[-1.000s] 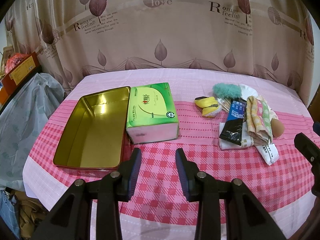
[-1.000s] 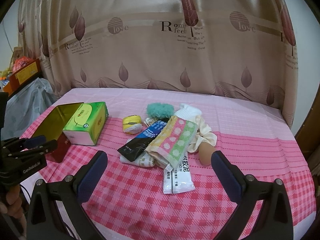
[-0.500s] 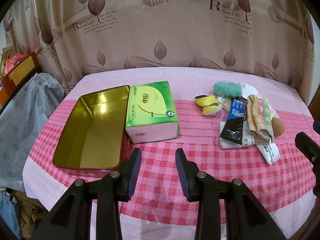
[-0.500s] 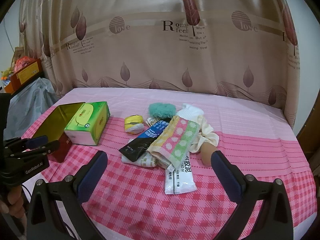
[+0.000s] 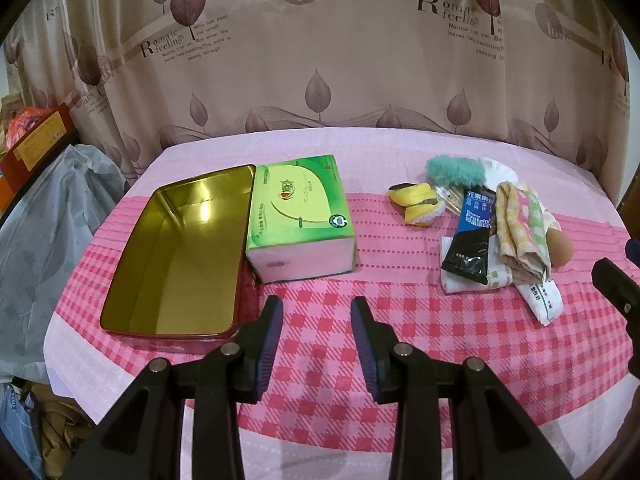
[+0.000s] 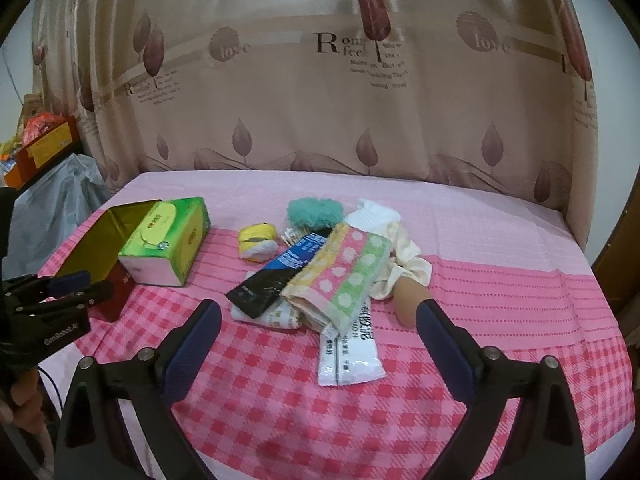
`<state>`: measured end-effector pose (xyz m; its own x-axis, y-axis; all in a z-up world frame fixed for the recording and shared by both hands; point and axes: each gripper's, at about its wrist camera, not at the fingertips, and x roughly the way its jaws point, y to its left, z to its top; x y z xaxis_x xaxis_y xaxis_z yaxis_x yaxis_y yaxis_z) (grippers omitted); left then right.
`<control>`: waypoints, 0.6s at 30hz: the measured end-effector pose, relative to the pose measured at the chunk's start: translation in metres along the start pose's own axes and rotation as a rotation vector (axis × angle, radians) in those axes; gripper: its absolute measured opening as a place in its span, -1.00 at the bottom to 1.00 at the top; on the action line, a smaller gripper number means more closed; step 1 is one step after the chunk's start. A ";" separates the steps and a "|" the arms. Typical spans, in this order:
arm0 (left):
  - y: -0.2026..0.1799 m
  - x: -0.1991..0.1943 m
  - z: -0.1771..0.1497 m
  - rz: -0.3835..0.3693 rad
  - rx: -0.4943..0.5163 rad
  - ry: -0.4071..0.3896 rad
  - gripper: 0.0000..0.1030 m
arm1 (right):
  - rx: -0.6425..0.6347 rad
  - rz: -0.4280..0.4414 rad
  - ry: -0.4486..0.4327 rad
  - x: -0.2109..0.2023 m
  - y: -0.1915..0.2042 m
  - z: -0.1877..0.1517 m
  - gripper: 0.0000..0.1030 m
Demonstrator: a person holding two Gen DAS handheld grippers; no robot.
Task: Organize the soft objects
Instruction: 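Grasp the tan egg sponge with the right tool while the left tool approaches the yellow sponge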
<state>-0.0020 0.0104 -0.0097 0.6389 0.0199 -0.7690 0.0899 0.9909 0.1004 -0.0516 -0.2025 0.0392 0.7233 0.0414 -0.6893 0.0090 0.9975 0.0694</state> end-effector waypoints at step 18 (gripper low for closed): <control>-0.021 0.021 0.002 -0.054 0.075 0.041 -0.30 | 0.016 -0.117 0.107 0.051 -0.061 -0.014 0.29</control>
<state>0.0106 -0.0104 -0.0269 0.5998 -0.0262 -0.7997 0.1816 0.9778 0.1042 -0.0252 -0.2609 -0.0103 0.6390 -0.0683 -0.7662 0.1004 0.9949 -0.0050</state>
